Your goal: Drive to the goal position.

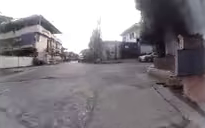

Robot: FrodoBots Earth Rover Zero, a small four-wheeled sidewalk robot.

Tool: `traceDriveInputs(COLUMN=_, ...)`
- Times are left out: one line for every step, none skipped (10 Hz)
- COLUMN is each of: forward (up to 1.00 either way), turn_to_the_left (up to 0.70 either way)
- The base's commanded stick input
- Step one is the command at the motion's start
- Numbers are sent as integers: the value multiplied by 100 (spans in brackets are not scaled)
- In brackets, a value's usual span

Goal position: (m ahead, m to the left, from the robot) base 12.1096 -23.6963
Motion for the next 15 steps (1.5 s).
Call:
traceDriveInputs(forward=85, turn_to_the_left=-34)
traceDriveInputs(forward=85, turn_to_the_left=-34)
traceDriveInputs(forward=85, turn_to_the_left=-34)
traceDriveInputs(forward=85, turn_to_the_left=-27)
traceDriveInputs(forward=85, turn_to_the_left=-2)
traceDriveInputs(forward=85, turn_to_the_left=8)
traceDriveInputs(forward=85, turn_to_the_left=0)
traceDriveInputs(forward=85, turn_to_the_left=2)
traceDriveInputs(forward=85, turn_to_the_left=7)
traceDriveInputs(forward=85, turn_to_the_left=1)
traceDriveInputs(forward=85, turn_to_the_left=0)
traceDriveInputs(forward=85, turn_to_the_left=7)
traceDriveInputs(forward=85, turn_to_the_left=13)
traceDriveInputs(forward=85, turn_to_the_left=6)
traceDriveInputs(forward=85, turn_to_the_left=5)
